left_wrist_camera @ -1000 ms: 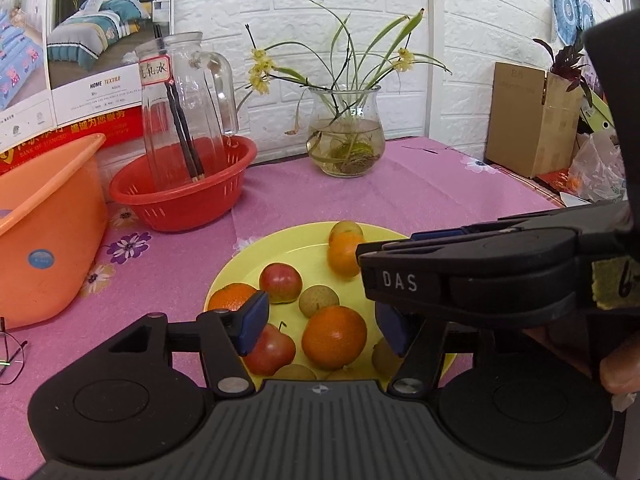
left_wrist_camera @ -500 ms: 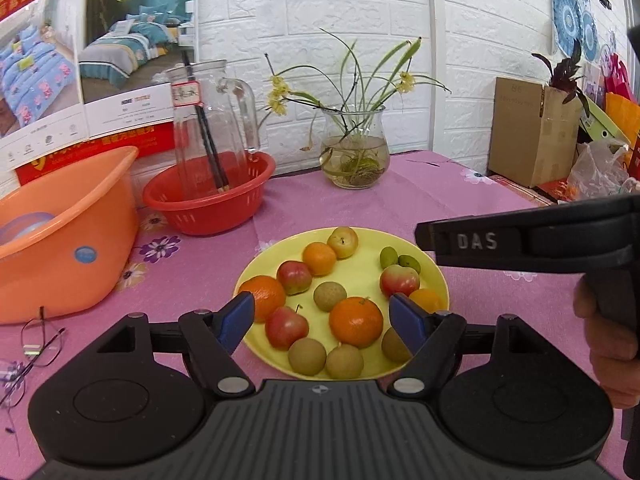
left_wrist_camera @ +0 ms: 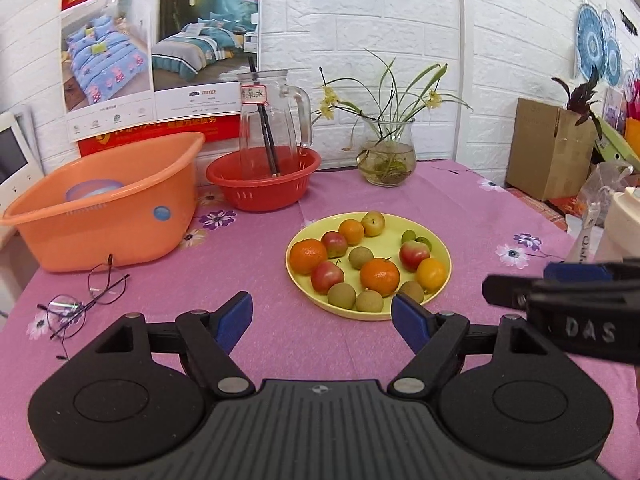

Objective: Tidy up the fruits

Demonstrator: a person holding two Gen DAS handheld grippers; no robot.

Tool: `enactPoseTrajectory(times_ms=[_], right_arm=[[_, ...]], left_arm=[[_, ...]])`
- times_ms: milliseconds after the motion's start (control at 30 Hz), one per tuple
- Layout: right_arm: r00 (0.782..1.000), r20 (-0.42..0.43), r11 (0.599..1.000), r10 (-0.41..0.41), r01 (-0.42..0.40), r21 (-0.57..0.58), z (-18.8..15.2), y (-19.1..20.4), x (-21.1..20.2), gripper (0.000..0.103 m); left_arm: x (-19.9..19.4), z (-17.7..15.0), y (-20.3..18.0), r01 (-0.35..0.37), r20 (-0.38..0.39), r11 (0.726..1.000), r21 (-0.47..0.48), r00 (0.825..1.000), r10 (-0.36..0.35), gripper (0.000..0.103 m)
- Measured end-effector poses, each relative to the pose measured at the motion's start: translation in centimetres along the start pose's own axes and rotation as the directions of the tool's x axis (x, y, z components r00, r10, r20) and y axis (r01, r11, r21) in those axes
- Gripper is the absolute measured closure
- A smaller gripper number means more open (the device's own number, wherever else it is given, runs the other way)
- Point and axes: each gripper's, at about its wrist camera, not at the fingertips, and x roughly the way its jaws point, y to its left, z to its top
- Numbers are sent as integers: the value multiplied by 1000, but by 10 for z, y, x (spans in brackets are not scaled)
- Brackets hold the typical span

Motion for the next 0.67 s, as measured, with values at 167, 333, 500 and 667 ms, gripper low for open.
enactPoseTrajectory(times_ms=[167, 333, 500, 667], right_arm=[[999, 36, 1000, -2, 3, -17, -10, 8, -27, 35], [997, 69, 999, -20, 23, -37, -14, 15, -41, 35], [997, 75, 999, -21, 24, -36, -18, 18, -43, 35], [998, 66, 999, -18, 20, -31, -22, 19, -40, 35]], left_arm=[[-19, -7, 3, -11, 7, 1000, 0, 1000, 11, 29], [-34, -13, 9, -18, 19, 1000, -22, 1000, 19, 29], [-45, -14, 17, -37, 36, 999, -38, 999, 39, 29], [-50, -13, 25, -51, 49, 997, -55, 997, 53, 29]])
